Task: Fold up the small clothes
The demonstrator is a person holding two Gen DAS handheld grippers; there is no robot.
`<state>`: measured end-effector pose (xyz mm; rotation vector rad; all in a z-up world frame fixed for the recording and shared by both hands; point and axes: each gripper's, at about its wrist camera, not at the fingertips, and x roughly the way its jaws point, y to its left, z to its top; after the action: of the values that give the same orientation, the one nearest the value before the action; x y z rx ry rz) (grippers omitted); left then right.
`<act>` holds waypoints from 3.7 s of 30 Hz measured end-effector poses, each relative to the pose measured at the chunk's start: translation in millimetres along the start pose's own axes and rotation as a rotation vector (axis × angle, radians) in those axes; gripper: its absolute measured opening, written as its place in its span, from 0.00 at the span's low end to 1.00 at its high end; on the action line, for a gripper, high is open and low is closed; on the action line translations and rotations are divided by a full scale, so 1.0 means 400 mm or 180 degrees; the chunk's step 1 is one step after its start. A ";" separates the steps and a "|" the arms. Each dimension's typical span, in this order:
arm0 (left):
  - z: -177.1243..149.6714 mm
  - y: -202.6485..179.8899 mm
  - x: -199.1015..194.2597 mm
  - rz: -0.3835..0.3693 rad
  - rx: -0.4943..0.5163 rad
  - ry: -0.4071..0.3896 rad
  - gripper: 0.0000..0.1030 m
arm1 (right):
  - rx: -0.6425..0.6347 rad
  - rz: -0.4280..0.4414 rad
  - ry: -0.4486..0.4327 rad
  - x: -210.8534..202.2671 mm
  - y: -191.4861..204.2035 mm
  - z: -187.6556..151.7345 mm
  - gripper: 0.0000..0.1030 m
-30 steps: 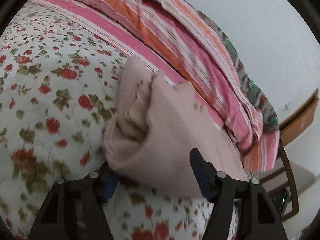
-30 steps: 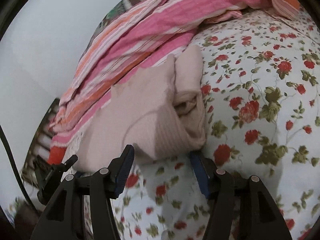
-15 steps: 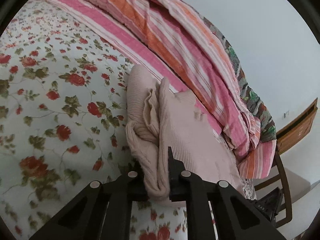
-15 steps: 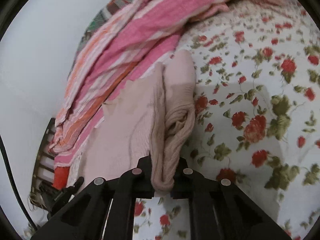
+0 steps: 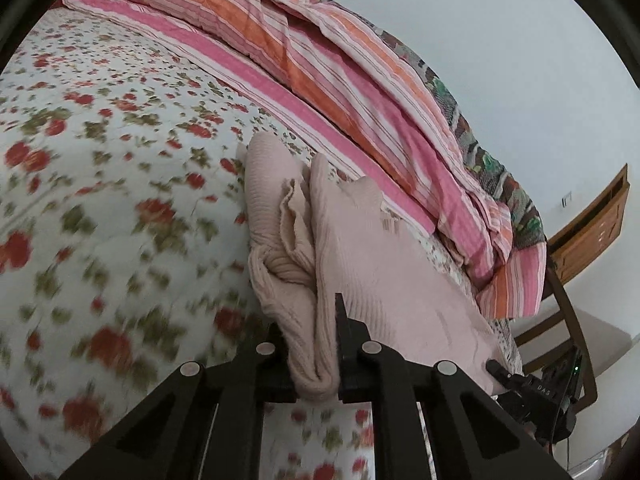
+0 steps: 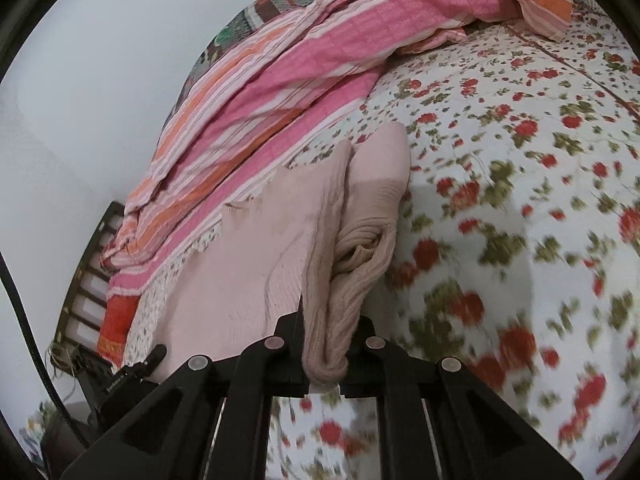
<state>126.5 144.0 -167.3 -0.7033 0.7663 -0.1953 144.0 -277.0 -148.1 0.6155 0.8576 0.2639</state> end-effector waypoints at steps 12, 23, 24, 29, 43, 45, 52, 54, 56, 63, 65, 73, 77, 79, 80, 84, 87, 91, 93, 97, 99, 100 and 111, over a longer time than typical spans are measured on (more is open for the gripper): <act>-0.085 0.009 -0.078 0.0019 0.0095 0.0083 0.13 | -0.0354 -0.0239 0.0065 -0.068 0.009 -0.109 0.13; -0.026 -0.019 -0.124 0.0256 0.0531 -0.0255 0.55 | -0.0873 -0.0780 -0.0488 -0.152 0.044 -0.068 0.36; -0.017 -0.036 -0.117 0.0239 0.0598 -0.0253 0.55 | -0.0901 -0.0793 -0.0511 -0.144 0.054 -0.056 0.37; -0.024 -0.061 -0.081 0.0309 0.0697 -0.0057 0.47 | -0.0961 -0.0724 -0.0431 -0.098 0.076 -0.039 0.37; -0.106 0.003 -0.094 0.0109 0.0658 0.0104 0.07 | -0.1002 -0.0330 -0.0086 -0.091 0.020 -0.146 0.34; -0.107 0.009 -0.100 0.0019 0.0584 0.0089 0.07 | -0.0973 -0.0340 -0.0078 -0.085 0.015 -0.154 0.14; -0.136 0.031 -0.117 0.0006 0.0582 0.0119 0.07 | -0.1063 -0.0347 -0.0100 -0.093 0.017 -0.172 0.07; -0.136 0.033 -0.119 -0.0007 0.0582 0.0102 0.07 | -0.1092 -0.0316 -0.0110 -0.101 0.024 -0.166 0.11; -0.128 0.030 -0.129 0.0052 0.0600 0.0046 0.09 | -0.1145 -0.0299 -0.0177 -0.114 0.035 -0.153 0.12; -0.030 -0.046 -0.128 0.0247 0.0931 -0.0303 0.25 | -0.1450 -0.0448 -0.0452 -0.096 0.121 -0.058 0.20; 0.009 -0.074 -0.091 0.0270 0.0983 -0.0289 0.25 | -0.1487 -0.0561 -0.0491 -0.065 0.142 -0.027 0.20; 0.134 -0.180 0.104 0.0385 0.1261 -0.0020 0.25 | -0.1313 -0.0838 -0.0268 0.106 0.164 0.101 0.20; 0.138 -0.164 0.203 0.0796 0.1309 0.0188 0.25 | -0.1214 -0.1004 -0.0070 0.194 0.140 0.127 0.20; 0.141 -0.129 0.219 0.0819 0.1179 0.0203 0.25 | -0.1126 -0.1030 0.0016 0.226 0.115 0.127 0.19; 0.140 -0.115 0.221 0.0751 0.1111 0.0226 0.25 | -0.1081 -0.1017 0.0002 0.233 0.102 0.127 0.18; 0.127 -0.092 0.218 0.0607 0.1104 0.0140 0.25 | -0.0966 -0.0989 -0.0077 0.245 0.072 0.126 0.13; 0.107 -0.099 0.224 0.0676 0.1205 0.0086 0.25 | -0.1006 -0.1012 -0.0101 0.251 0.074 0.121 0.12; 0.113 -0.107 0.226 0.0685 0.1223 0.0098 0.25 | -0.1082 -0.1088 -0.0122 0.251 0.089 0.114 0.13; 0.114 -0.107 0.216 0.0670 0.1229 0.0108 0.27 | -0.1077 -0.1102 -0.0095 0.243 0.098 0.115 0.16; 0.112 -0.124 0.196 0.0723 0.1280 0.0142 0.31 | -0.1064 -0.1160 -0.0080 0.222 0.146 0.100 0.38; 0.110 -0.133 0.181 0.0765 0.1314 0.0152 0.31 | -0.1185 -0.1069 -0.0067 0.217 0.200 0.080 0.43; 0.110 -0.135 0.175 0.0781 0.1327 0.0155 0.31 | -0.1255 -0.1031 -0.0059 0.217 0.223 0.069 0.43; 0.184 -0.044 0.028 0.1177 0.1282 -0.0271 0.77 | -0.1504 -0.0916 0.0203 0.319 0.352 -0.004 0.45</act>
<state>186.9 163.7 -124.8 -0.1807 0.7335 0.0192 227.3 -106.2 -143.9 0.0417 0.8944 0.2145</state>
